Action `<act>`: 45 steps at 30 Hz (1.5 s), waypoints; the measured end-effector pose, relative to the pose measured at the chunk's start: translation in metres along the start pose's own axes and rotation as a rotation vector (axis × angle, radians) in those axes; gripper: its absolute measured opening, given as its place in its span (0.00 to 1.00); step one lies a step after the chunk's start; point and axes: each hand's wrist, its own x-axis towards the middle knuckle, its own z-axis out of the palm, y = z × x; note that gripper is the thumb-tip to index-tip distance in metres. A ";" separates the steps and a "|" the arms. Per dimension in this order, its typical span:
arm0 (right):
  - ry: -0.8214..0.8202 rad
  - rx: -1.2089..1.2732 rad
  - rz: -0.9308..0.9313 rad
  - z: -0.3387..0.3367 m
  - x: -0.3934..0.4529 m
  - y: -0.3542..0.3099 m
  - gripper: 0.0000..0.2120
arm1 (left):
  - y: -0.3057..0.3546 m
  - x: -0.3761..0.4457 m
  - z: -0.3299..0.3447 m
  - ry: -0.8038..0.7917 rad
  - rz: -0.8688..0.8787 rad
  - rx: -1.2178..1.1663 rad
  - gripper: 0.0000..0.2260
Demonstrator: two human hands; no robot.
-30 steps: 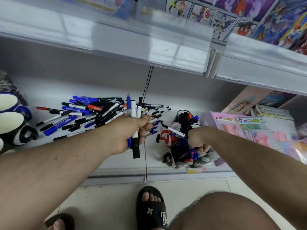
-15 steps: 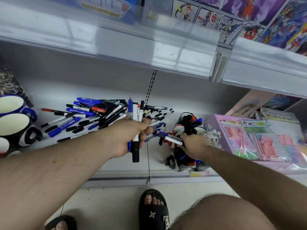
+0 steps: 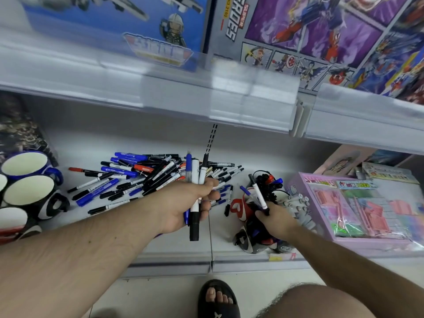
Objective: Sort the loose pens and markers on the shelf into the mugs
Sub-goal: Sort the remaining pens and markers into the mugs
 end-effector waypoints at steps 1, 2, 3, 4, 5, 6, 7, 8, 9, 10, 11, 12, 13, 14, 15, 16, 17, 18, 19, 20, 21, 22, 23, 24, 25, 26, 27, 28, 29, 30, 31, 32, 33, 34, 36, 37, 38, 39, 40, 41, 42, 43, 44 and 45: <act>0.020 0.038 0.005 -0.007 -0.002 -0.005 0.10 | 0.000 -0.001 0.000 -0.020 0.002 -0.007 0.08; 0.042 0.091 0.003 -0.015 -0.005 -0.013 0.09 | 0.001 -0.003 -0.001 -0.045 0.002 -0.013 0.08; 0.047 0.174 0.000 -0.025 -0.010 -0.023 0.10 | 0.002 -0.005 -0.001 -0.076 0.000 -0.016 0.08; 0.029 0.291 -0.006 -0.034 -0.017 -0.035 0.12 | 0.003 -0.007 -0.001 -0.110 -0.002 -0.018 0.08; -0.011 0.423 -0.012 -0.043 -0.027 -0.050 0.15 | 0.004 -0.009 -0.001 -0.141 0.001 -0.019 0.08; -0.068 0.547 -0.018 -0.052 -0.039 -0.065 0.17 | 0.006 -0.012 0.000 -0.161 0.006 -0.016 0.09; -0.126 0.648 -0.021 -0.060 -0.053 -0.079 0.17 | 0.006 -0.013 0.001 -0.168 0.014 -0.011 0.10; -0.183 0.727 -0.021 -0.067 -0.065 -0.093 0.18 | 0.007 -0.014 0.002 -0.158 0.021 -0.004 0.11; -0.240 0.786 -0.020 -0.073 -0.078 -0.105 0.18 | 0.006 -0.014 0.003 -0.131 0.032 0.000 0.12; -0.296 0.835 -0.018 -0.077 -0.089 -0.117 0.18 | 0.005 -0.014 0.004 -0.095 0.046 0.001 0.13; -0.346 0.880 -0.011 -0.080 -0.099 -0.126 0.18 | 0.003 -0.014 0.005 -0.061 0.061 -0.001 0.13; -0.386 0.916 -0.003 -0.081 -0.108 -0.135 0.18 | 0.002 -0.015 0.007 -0.034 0.077 -0.006 0.14; -0.415 0.938 0.006 -0.082 -0.115 -0.142 0.18 | 0.001 -0.016 0.008 -0.016 0.092 -0.016 0.15; -0.434 0.950 0.012 -0.081 -0.121 -0.147 0.19 | 0.001 -0.019 0.010 -0.010 0.102 -0.028 0.18; -0.443 0.953 0.012 -0.080 -0.126 -0.152 0.19 | 0.001 -0.020 0.012 -0.022 0.105 -0.048 0.22; -0.444 0.939 0.004 -0.078 -0.130 -0.157 0.19 | 0.002 -0.023 0.014 -0.051 0.103 -0.067 0.26; -0.429 0.904 -0.012 -0.075 -0.133 -0.160 0.17 | 0.004 -0.026 0.015 -0.090 0.098 -0.085 0.29; -0.405 0.850 -0.033 -0.072 -0.136 -0.164 0.16 | 0.005 -0.028 0.016 -0.122 0.094 -0.094 0.30; -0.375 0.790 -0.049 -0.070 -0.138 -0.168 0.14 | 0.005 -0.030 0.016 -0.144 0.085 -0.104 0.28; -0.345 0.734 -0.064 -0.068 -0.139 -0.172 0.13 | 0.006 -0.033 0.017 -0.160 0.077 -0.111 0.23; -0.322 0.688 -0.083 -0.067 -0.140 -0.175 0.11 | 0.007 -0.035 0.017 -0.161 0.074 -0.123 0.16; -0.312 0.652 -0.110 -0.067 -0.142 -0.177 0.09 | 0.007 -0.035 0.016 -0.154 0.078 -0.145 0.09; -0.317 0.626 -0.140 -0.068 -0.143 -0.179 0.08 | 0.008 -0.035 0.015 -0.146 0.085 -0.191 0.02; -0.335 0.619 -0.165 -0.071 -0.144 -0.179 0.08 | 0.010 -0.037 0.013 -0.147 0.092 -0.240 0.04; -0.352 0.632 -0.182 -0.073 -0.144 -0.177 0.08 | 0.012 -0.037 0.010 -0.149 0.100 -0.286 0.07; -0.353 0.664 -0.188 -0.076 -0.143 -0.174 0.08 | 0.015 -0.038 0.007 -0.150 0.110 -0.324 0.09; -0.331 0.707 -0.179 -0.078 -0.141 -0.170 0.09 | 0.019 -0.039 0.004 -0.150 0.126 -0.350 0.10; -0.297 0.750 -0.156 -0.079 -0.139 -0.165 0.10 | 0.022 -0.040 0.001 -0.156 0.143 -0.372 0.11; -0.269 0.781 -0.132 -0.080 -0.136 -0.160 0.11 | 0.025 -0.041 -0.002 -0.171 0.157 -0.385 0.11; -0.257 0.797 -0.113 -0.080 -0.133 -0.156 0.12 | 0.027 -0.042 -0.004 -0.191 0.165 -0.387 0.12; -0.261 0.806 -0.101 -0.079 -0.131 -0.153 0.12 | 0.028 -0.043 -0.006 -0.216 0.167 -0.388 0.11; -0.272 0.811 -0.095 -0.078 -0.130 -0.151 0.13 | 0.029 -0.044 -0.009 -0.246 0.163 -0.389 0.11; -0.285 0.807 -0.093 -0.077 -0.129 -0.149 0.14 | 0.028 -0.046 -0.010 -0.272 0.154 -0.393 0.11; -0.296 0.794 -0.095 -0.076 -0.128 -0.148 0.14 | 0.028 -0.048 -0.009 -0.290 0.146 -0.395 0.11; -0.315 0.769 -0.103 -0.073 -0.129 -0.149 0.16 | 0.026 -0.050 -0.006 -0.314 0.150 -0.396 0.13; -0.319 0.768 -0.110 -0.072 -0.129 -0.150 0.17 | 0.024 -0.052 -0.003 -0.321 0.156 -0.394 0.13; -0.314 0.771 -0.118 -0.070 -0.129 -0.151 0.17 | 0.023 -0.054 0.000 -0.325 0.159 -0.387 0.14; -0.300 0.769 -0.125 -0.068 -0.129 -0.153 0.18 | 0.021 -0.055 0.003 -0.323 0.161 -0.377 0.14; -0.282 0.758 -0.132 -0.066 -0.128 -0.154 0.19 | 0.020 -0.056 0.006 -0.315 0.165 -0.363 0.14; -0.266 0.742 -0.139 -0.064 -0.127 -0.154 0.19 | 0.020 -0.056 0.007 -0.298 0.168 -0.346 0.13; -0.256 0.729 -0.146 -0.062 -0.126 -0.153 0.19 | 0.020 -0.056 0.008 -0.275 0.172 -0.329 0.13; -0.253 0.717 -0.152 -0.061 -0.126 -0.153 0.19 | 0.019 -0.055 0.009 -0.254 0.177 -0.314 0.13; -0.254 0.704 -0.158 -0.060 -0.125 -0.152 0.19 | 0.018 -0.054 0.010 -0.235 0.180 -0.306 0.12; -0.259 0.690 -0.162 -0.059 -0.125 -0.150 0.19 | 0.017 -0.053 0.011 -0.221 0.178 -0.300 0.12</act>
